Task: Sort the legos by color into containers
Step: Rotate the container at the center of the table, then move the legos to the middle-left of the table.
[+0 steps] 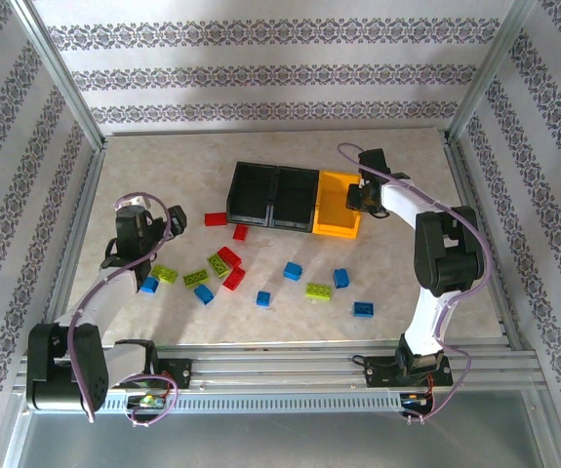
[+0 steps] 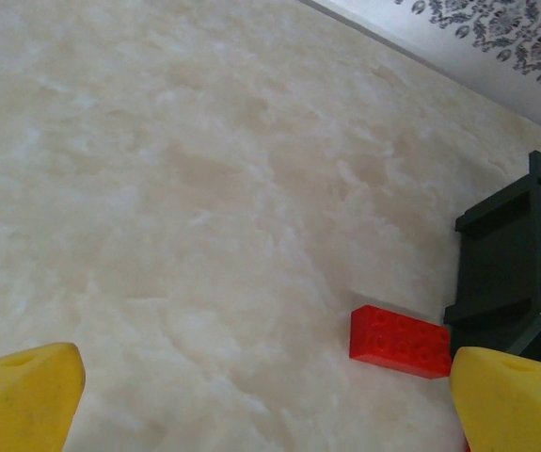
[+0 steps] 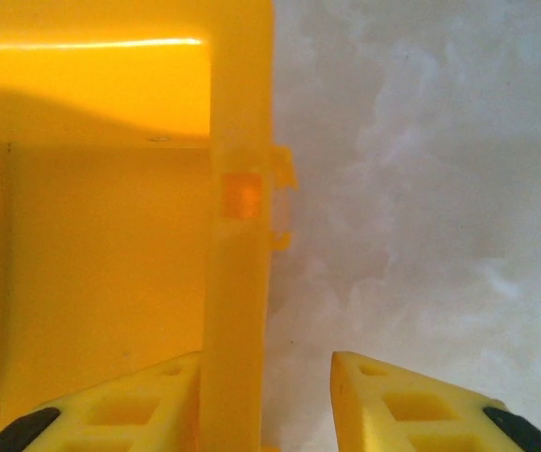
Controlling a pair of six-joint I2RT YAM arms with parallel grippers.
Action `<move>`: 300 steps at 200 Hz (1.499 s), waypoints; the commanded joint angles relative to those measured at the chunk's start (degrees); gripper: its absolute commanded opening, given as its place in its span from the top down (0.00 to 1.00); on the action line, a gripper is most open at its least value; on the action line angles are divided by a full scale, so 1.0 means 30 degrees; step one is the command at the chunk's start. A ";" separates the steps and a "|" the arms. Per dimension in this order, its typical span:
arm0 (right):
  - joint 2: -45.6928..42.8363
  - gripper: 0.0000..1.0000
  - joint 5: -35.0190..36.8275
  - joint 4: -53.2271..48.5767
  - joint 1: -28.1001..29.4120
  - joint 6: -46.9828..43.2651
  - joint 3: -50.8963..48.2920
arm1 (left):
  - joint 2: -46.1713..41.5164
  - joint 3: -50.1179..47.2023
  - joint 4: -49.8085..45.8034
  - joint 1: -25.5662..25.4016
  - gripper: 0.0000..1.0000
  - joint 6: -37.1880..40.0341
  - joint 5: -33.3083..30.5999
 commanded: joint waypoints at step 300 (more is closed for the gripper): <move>-0.8580 0.02 0.2411 -0.1268 0.2569 0.2330 -0.4622 | -0.0476 -0.1302 -1.0998 0.2165 0.23 -0.8003 0.0508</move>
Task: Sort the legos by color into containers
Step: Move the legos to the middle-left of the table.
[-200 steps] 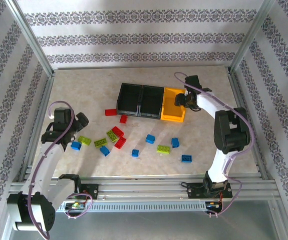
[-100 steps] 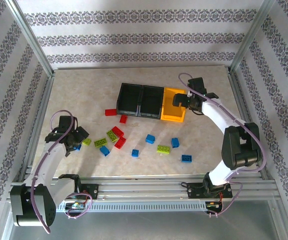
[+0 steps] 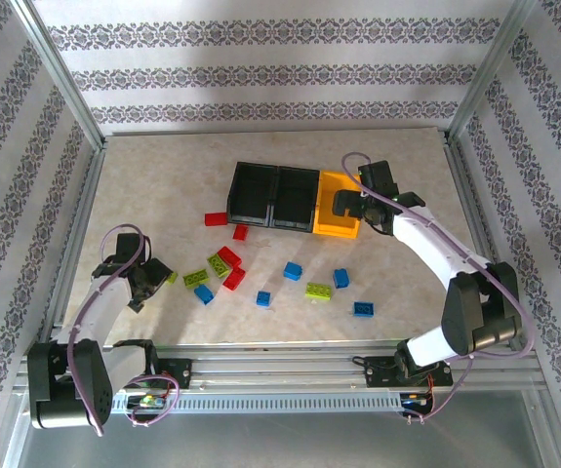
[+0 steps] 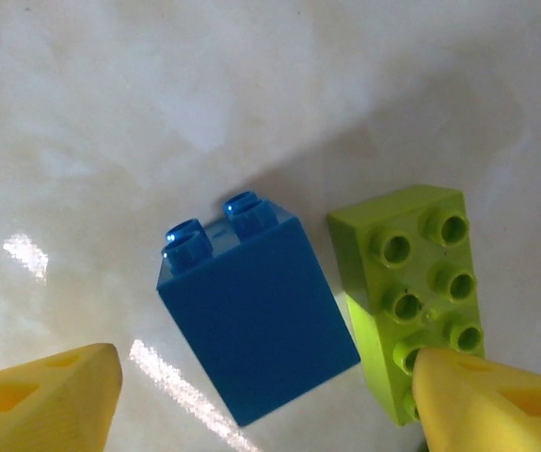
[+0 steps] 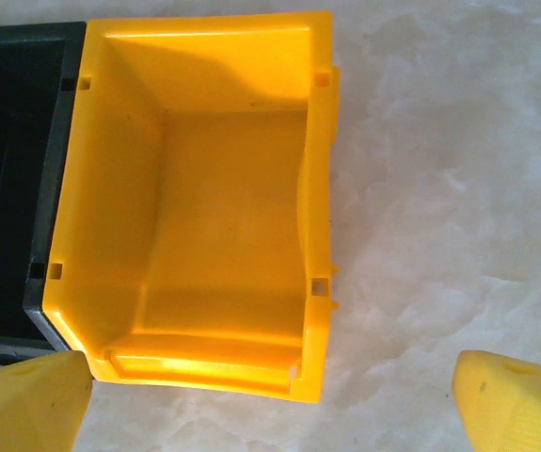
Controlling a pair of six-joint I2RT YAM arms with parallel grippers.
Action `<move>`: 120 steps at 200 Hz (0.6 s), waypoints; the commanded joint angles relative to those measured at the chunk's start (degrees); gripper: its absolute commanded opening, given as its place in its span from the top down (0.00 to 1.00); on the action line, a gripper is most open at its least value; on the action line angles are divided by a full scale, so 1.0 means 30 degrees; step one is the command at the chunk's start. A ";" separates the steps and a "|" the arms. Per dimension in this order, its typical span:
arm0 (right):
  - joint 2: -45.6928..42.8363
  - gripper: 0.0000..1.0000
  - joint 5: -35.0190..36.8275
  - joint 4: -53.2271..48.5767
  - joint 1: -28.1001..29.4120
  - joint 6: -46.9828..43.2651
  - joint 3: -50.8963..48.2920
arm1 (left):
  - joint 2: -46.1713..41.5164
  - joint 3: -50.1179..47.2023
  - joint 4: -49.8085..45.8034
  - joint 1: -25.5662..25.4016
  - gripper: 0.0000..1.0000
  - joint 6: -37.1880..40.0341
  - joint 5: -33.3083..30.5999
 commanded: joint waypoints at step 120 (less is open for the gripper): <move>0.0027 0.02 0.0880 -0.0422 0.0529 0.0959 -0.0050 | 0.3927 0.1780 0.4464 0.0631 0.39 0.2833 0.2415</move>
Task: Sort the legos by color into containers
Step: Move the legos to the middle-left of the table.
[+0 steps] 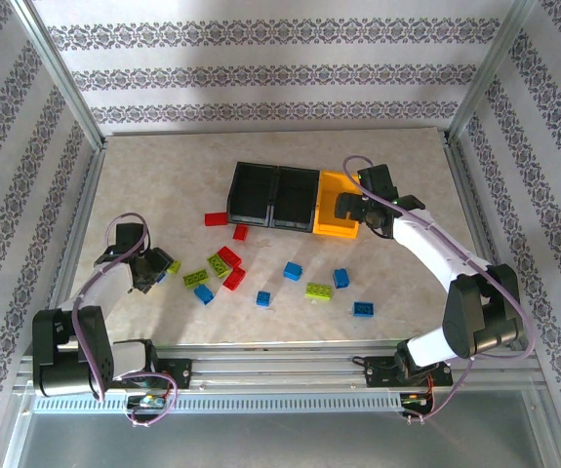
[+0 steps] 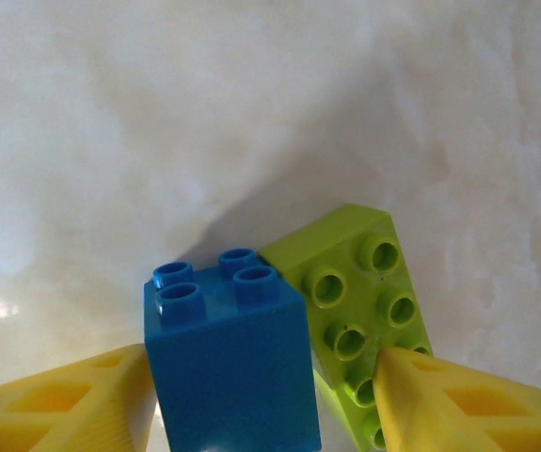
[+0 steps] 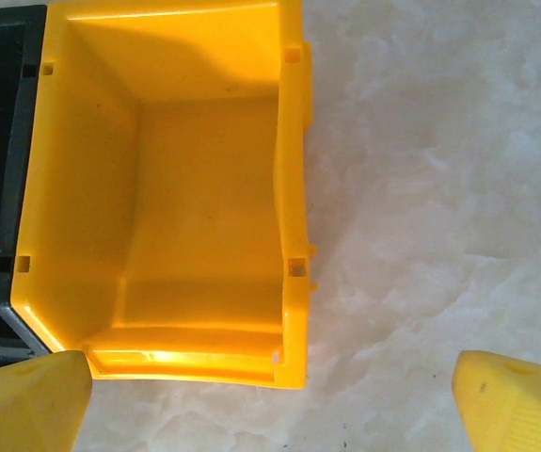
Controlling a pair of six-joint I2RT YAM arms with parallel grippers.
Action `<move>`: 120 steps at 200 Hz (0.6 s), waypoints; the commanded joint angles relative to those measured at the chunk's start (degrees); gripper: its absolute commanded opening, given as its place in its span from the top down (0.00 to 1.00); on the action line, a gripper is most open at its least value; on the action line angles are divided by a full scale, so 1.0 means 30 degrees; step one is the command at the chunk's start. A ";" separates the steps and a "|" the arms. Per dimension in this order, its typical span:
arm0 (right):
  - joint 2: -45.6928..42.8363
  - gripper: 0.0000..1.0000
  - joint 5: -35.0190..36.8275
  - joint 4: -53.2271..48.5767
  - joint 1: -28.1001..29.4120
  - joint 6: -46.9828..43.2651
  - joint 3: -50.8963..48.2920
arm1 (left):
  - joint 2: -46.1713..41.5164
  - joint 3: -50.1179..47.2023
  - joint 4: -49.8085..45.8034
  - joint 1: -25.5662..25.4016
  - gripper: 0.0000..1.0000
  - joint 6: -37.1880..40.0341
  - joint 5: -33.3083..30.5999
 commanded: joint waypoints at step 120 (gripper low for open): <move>0.1060 0.02 0.0120 -0.0334 0.0492 0.0565 0.1027 | 0.1689 0.2493 -0.1814 -0.1403 0.50 0.3237 -0.0666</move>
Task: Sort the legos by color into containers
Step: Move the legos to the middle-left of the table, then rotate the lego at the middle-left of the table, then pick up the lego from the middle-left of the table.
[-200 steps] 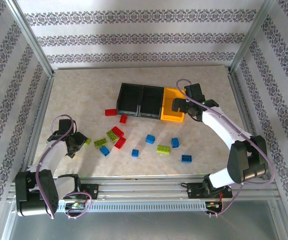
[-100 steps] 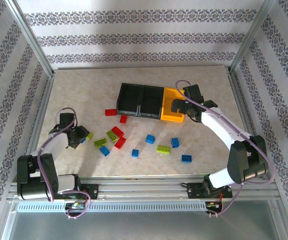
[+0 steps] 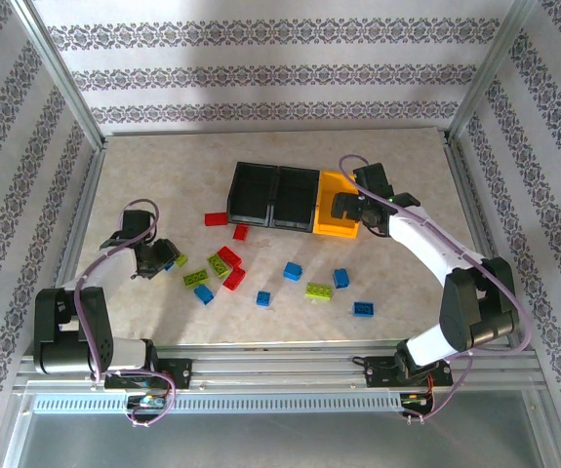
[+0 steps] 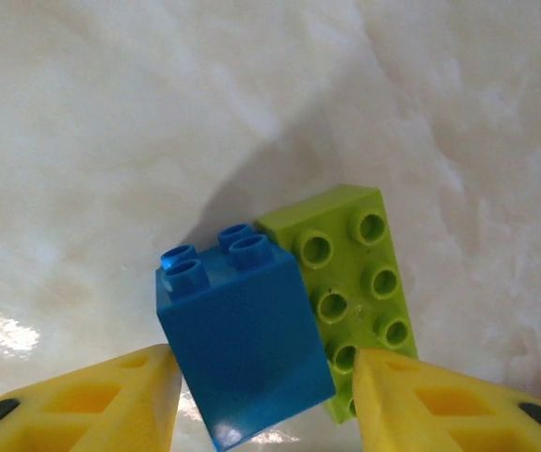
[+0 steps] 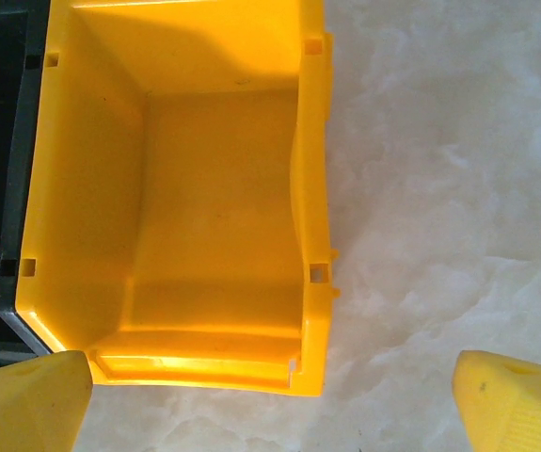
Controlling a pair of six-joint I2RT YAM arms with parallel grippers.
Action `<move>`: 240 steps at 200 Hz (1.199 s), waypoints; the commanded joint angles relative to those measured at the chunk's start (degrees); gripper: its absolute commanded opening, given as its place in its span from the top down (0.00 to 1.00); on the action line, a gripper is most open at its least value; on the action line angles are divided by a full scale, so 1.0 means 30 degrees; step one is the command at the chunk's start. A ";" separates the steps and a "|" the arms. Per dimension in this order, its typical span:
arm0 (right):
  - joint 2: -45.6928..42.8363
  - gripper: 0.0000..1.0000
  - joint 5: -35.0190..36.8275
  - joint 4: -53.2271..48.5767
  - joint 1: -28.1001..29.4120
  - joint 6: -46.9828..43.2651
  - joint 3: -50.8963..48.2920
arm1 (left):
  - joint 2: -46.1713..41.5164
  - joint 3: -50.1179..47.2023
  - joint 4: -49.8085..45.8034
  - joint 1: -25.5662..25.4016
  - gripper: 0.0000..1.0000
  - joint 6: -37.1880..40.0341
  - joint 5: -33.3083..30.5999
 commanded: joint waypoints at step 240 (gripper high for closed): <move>-0.0540 0.01 0.0237 -0.0547 0.0477 0.0876 -0.0268 | 0.2806 0.1677 -0.1163 0.0088 0.65 -0.0444 -0.4132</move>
